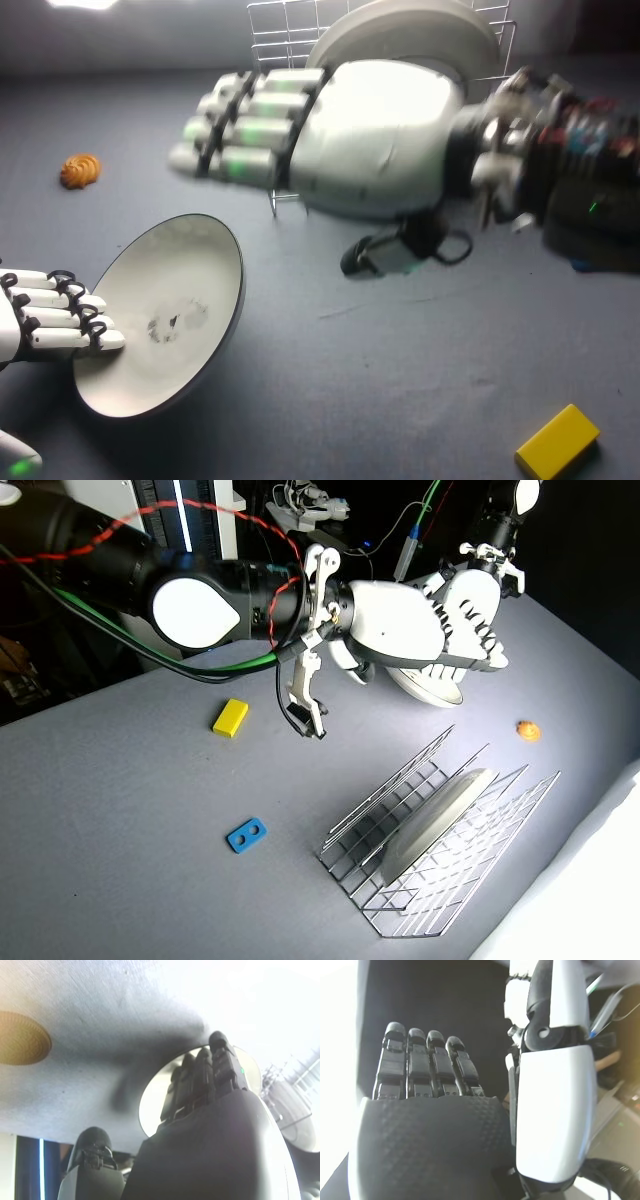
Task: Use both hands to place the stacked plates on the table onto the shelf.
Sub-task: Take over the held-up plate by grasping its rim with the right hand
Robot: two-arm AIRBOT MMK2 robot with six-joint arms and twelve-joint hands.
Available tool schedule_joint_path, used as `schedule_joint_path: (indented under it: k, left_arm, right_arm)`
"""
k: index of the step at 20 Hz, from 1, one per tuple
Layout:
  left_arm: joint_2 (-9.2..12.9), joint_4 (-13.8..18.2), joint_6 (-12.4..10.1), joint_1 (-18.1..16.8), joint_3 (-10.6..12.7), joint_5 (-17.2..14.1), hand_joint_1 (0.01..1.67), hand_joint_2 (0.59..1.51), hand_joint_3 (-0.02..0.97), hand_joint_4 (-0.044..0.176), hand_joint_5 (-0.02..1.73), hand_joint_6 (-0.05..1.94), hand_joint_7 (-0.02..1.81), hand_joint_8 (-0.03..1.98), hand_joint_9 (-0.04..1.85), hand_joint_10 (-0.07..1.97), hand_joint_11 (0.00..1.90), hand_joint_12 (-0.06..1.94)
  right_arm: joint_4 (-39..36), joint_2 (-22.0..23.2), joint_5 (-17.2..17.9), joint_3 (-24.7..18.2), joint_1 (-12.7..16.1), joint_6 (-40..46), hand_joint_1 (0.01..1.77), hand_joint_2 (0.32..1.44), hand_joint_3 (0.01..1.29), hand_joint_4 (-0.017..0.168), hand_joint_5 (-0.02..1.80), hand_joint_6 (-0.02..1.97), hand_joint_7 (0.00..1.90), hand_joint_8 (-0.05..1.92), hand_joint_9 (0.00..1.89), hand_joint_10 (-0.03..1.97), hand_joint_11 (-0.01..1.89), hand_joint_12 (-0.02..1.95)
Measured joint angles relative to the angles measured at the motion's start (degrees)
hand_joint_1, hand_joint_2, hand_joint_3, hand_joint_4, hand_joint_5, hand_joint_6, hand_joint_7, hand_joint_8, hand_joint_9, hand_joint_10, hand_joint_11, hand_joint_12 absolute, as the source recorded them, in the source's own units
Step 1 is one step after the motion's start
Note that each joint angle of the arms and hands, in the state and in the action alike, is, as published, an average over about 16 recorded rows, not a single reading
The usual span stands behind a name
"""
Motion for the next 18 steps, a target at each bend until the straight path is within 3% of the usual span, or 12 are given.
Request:
schedule_joint_path:
  k: [8,18]
  left_arm:
    - [0.1,-0.2,0.0,0.2,-0.2,0.2,0.02,1.124,0.011,-0.012,0.08,-0.04,0.08,-0.01,0.05,-0.05,0.02,0.24]
    - [0.1,-0.3,0.0,0.2,-0.2,0.2,0.02,1.124,0.011,-0.012,0.08,-0.04,0.08,-0.01,0.05,-0.05,0.01,0.26]
  right_arm:
    - [1.5,-8.1,0.1,2.2,-4.9,-11.7,1.24,0.86,0.01,0.005,0.02,0.0,0.02,0.02,0.01,0.02,0.03,0.13]
    - [5.3,-17.6,0.2,8.6,-6.3,-15.0,1.21,0.92,0.01,0.004,0.11,0.0,0.09,0.01,0.08,0.02,0.02,0.39]
